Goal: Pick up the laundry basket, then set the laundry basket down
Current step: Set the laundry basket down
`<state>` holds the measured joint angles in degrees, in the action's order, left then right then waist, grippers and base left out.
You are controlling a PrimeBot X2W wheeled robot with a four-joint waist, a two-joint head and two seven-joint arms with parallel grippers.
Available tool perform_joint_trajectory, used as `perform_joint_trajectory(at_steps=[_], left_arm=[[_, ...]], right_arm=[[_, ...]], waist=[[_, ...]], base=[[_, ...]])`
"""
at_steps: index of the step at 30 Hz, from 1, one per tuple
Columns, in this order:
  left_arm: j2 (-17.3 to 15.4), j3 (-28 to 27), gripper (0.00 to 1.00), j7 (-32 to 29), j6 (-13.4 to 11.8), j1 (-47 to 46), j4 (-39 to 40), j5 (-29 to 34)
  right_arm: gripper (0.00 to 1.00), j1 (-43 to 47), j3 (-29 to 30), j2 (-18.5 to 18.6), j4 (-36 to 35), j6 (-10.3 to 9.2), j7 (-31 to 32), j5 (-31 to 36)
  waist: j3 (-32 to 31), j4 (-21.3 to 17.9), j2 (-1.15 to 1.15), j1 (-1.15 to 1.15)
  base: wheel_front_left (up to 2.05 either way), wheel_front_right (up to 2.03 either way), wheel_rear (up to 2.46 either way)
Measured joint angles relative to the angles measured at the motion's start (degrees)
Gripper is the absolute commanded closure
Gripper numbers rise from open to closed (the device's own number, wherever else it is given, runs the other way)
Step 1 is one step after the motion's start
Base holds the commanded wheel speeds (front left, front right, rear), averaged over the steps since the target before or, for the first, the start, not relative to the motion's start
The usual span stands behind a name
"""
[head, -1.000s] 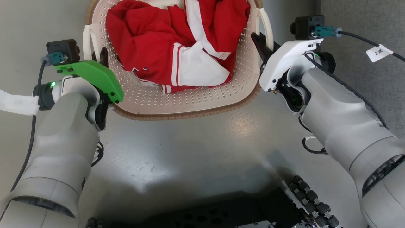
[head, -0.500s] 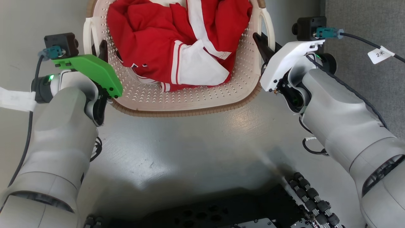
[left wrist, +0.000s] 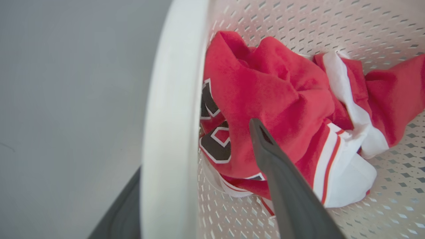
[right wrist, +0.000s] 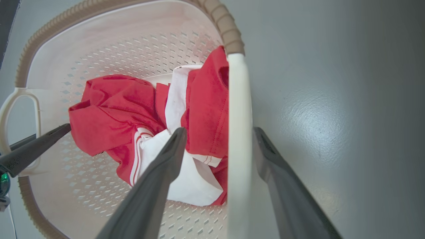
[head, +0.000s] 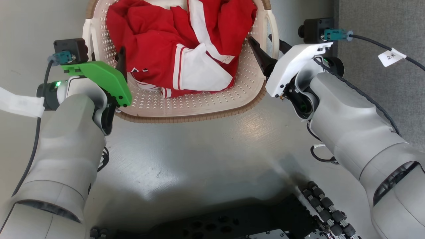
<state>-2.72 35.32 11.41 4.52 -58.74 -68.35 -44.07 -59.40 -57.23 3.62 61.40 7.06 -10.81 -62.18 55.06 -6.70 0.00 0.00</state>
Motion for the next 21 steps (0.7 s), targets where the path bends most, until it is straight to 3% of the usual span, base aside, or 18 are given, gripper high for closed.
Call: perform_joint_trajectory(at_steps=[21], left_arm=[[-0.82, 1.46, 0.00, 1.33, 0.57, 3.48, -3.25, 1.89]], right_arm=[[0.00, 2.31, -1.34, -0.10, 2.71, 0.01, -0.76, -0.94]], waist=[[-7.20, -0.89, 0.00, 0.00]], base=[[0.00, 0.00, 0.00]])
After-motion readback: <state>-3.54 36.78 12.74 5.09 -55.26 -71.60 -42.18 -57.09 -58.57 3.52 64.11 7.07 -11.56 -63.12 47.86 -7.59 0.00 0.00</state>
